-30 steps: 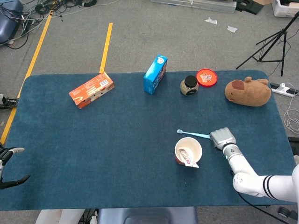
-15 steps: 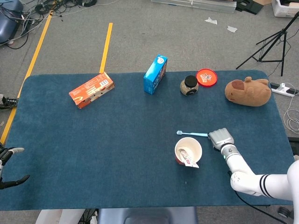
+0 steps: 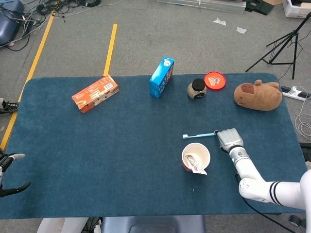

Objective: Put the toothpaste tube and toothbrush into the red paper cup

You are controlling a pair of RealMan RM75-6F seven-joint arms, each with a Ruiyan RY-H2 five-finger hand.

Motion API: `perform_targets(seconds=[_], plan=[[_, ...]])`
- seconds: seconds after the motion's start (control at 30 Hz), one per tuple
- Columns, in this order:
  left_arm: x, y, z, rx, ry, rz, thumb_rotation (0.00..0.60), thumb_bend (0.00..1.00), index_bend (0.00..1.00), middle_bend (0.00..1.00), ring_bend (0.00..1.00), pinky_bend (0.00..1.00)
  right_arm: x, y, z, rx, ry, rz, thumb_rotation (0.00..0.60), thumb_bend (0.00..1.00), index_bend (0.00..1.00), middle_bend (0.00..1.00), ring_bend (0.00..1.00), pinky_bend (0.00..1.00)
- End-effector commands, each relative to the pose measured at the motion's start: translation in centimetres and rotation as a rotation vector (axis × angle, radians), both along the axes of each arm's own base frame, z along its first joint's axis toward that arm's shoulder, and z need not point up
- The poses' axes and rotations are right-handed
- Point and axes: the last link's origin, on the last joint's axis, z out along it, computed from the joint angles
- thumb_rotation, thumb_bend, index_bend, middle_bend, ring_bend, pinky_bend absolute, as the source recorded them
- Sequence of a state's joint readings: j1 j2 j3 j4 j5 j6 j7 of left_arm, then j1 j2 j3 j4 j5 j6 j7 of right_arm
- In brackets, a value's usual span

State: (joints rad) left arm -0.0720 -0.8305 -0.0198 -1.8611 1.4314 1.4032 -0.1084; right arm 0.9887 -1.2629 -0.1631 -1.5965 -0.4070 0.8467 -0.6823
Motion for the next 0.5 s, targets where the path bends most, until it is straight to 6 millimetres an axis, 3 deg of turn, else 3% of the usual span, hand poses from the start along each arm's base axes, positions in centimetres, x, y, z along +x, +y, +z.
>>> perform_targets(seconds=[0.03, 0.27, 0.33, 0.43, 0.5], plan=[[0.0, 0.0, 0.0, -0.001, 0.0, -0.002, 0.6, 0.0, 0.25, 0.27, 0.2, 0.2, 0.5, 0.7, 1.3, -0.004, -0.044, 0.02, 0.6, 0.8, 0.21, 0.98, 0.83, 1.0], [0.1, -0.1, -0.1, -0.004, 0.004, -0.004, 0.6, 0.0, 0.25, 0.27, 0.2, 0.2, 2.3, 1.6, 4.5, -0.063, -0.149, 0.081, 0.6, 0.65, 0.31, 0.76, 0.63, 0.98], [0.1, -0.1, -0.1, -0.005, 0.005, -0.004, 0.6, 0.0, 0.25, 0.27, 0.2, 0.2, 2.6, 1.5, 5.1, -0.091, -0.186, 0.092, 0.6, 0.56, 0.32, 0.66, 0.55, 0.88], [0.1, 0.0, -0.2, -0.006, 0.005, -0.004, 0.6, 0.0, 0.25, 0.27, 0.2, 0.2, 3.0, 1.1, 5.7, -0.141, -0.228, 0.132, 0.6, 0.37, 0.32, 0.48, 0.35, 0.66], [0.1, 0.0, -0.2, -0.007, 0.006, -0.003, 0.6, 0.0, 0.25, 0.27, 0.2, 0.2, 3.2, 0.8, 5.8, -0.178, -0.238, 0.167, 0.6, 0.25, 0.32, 0.41, 0.28, 0.6]])
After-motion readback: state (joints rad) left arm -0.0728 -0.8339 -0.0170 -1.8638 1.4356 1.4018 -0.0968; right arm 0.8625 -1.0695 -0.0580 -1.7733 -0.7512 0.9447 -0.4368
